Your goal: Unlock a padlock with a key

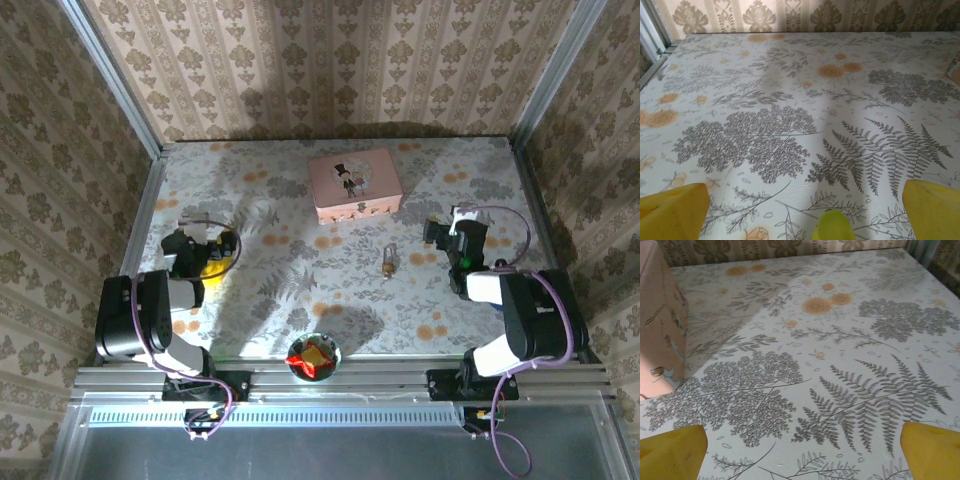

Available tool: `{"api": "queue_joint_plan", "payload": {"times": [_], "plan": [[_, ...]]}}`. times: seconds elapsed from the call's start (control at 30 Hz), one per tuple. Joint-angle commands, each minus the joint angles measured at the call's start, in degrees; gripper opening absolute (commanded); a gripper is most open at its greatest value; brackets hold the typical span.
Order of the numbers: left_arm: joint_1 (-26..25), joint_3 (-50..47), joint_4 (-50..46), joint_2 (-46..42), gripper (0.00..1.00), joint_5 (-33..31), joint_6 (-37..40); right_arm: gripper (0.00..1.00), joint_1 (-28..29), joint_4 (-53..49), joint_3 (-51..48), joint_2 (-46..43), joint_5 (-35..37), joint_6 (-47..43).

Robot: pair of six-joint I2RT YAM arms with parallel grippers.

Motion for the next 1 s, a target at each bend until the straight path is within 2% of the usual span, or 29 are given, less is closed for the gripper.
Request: {"api": "queue_joint_plan", "payload": {"times": [0.0, 0.07, 0.17, 0.27, 0.3, 0.37, 0.67, 0.83, 0.97], "plan": [[-0.7, 1.1, -0.8, 0.7, 1.00, 3.2, 2.8, 1.00, -0.6, 5.3, -0.9, 0.8, -6.4, -2.2], [-0.8, 0.9, 2.5, 1.9, 1.00, 2.2, 2.5, 1.00, -0.6, 3.4, 0.4, 1.3, -7.3, -2.7], [-2.1, 0.8, 1.6, 1.4, 1.00, -9.8, 0.2, 1.00, -0.6, 3.5, 0.3, 1.2, -7.2, -2.7], [-3.9, 1.4, -0.1, 1.1, 1.00, -15.3, 0.4, 1.00, -0.6, 3.6, 0.2, 1.3, -8.3, -2.7], [-4.3, 1.4, 0.2, 1.2, 1.00, -16.3, 0.6, 1.00, -0.9, 3.2, 0.5, 1.3, -11.0, -3.3], [-4.5, 1.3, 0.1, 1.2, 1.00, -16.5, 0.7, 1.00, -1.7, 3.8, 0.3, 1.3, -12.8, -3.1], [-4.6, 1.4, 0.0, 1.2, 1.00, -16.6, 0.9, 1.00, -1.6, 3.7, 0.2, 1.2, -12.5, -3.2], [-4.9, 3.0, -2.9, 1.2, 1.00, -12.5, 3.1, 1.00, -1.6, 3.7, 0.2, 1.2, -12.5, -3.2], [-5.0, 3.0, -2.8, 1.2, 1.00, -12.5, 3.1, 1.00, -1.6, 3.7, 0.2, 1.2, -12.5, -3.2]]}}
